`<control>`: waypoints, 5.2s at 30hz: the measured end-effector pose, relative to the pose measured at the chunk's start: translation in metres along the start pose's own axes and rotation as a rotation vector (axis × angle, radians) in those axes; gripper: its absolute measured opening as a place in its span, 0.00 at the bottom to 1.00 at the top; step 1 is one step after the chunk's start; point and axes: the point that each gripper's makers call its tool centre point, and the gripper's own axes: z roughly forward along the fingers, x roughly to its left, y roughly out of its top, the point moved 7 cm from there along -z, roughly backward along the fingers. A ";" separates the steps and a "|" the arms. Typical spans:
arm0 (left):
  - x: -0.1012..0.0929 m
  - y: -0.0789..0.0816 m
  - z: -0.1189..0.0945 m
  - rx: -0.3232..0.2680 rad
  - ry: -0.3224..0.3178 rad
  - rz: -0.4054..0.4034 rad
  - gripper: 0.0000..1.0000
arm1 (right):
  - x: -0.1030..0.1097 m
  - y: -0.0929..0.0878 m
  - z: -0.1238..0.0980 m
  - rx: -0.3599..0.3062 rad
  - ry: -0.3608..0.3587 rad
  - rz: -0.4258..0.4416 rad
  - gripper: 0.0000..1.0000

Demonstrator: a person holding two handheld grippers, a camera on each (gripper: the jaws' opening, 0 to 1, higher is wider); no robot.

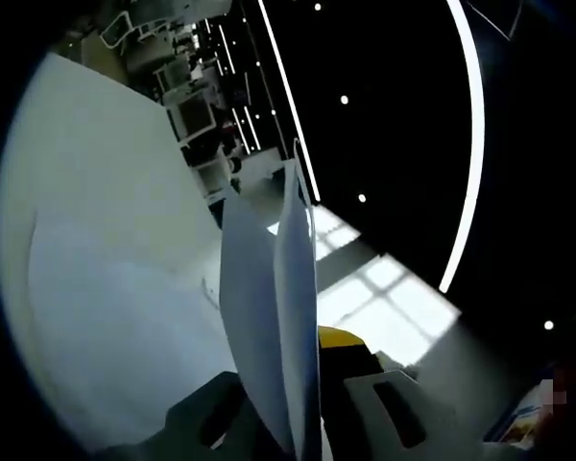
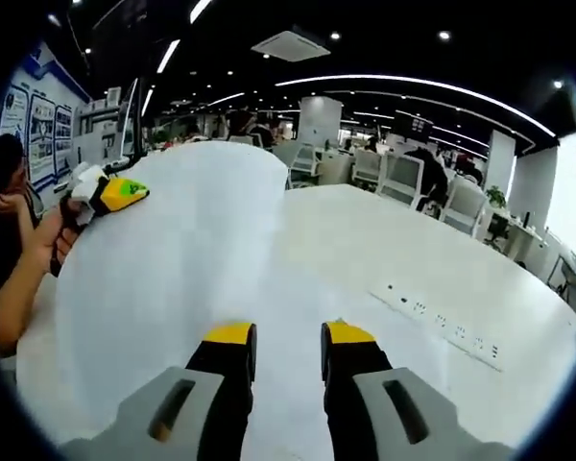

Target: Organize the stack of printing papers by aligning and flattening the scattered papers on the table

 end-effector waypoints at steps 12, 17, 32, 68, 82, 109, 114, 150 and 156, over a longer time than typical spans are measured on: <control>0.003 0.000 0.000 0.000 0.014 0.005 0.06 | 0.003 0.016 -0.018 -0.060 0.009 -0.009 0.23; 0.005 -0.001 0.001 0.001 0.025 0.011 0.06 | 0.001 0.018 -0.021 -0.078 0.013 0.002 0.23; -0.001 0.010 -0.005 -0.026 0.007 0.032 0.06 | -0.026 0.026 -0.052 -0.152 -0.047 0.051 0.25; 0.004 0.012 -0.006 -0.054 0.024 0.039 0.06 | -0.111 0.000 -0.124 -0.251 -0.294 0.185 0.45; 0.002 0.015 -0.008 -0.057 0.028 0.062 0.06 | -0.110 0.005 -0.139 -0.230 -0.362 0.051 0.77; -0.017 0.016 -0.003 -0.064 -0.002 0.109 0.06 | -0.122 -0.012 -0.190 -0.284 -0.424 0.149 0.90; -0.020 0.021 -0.007 -0.073 0.001 0.149 0.06 | -0.095 -0.003 -0.181 -0.362 -0.331 0.100 0.90; -0.019 0.013 -0.087 -0.098 -0.053 0.217 0.06 | -0.079 -0.031 -0.202 -0.106 -0.210 0.040 0.90; -0.016 0.021 -0.091 -0.116 -0.049 0.228 0.06 | -0.079 -0.029 -0.192 -0.089 -0.197 0.061 0.90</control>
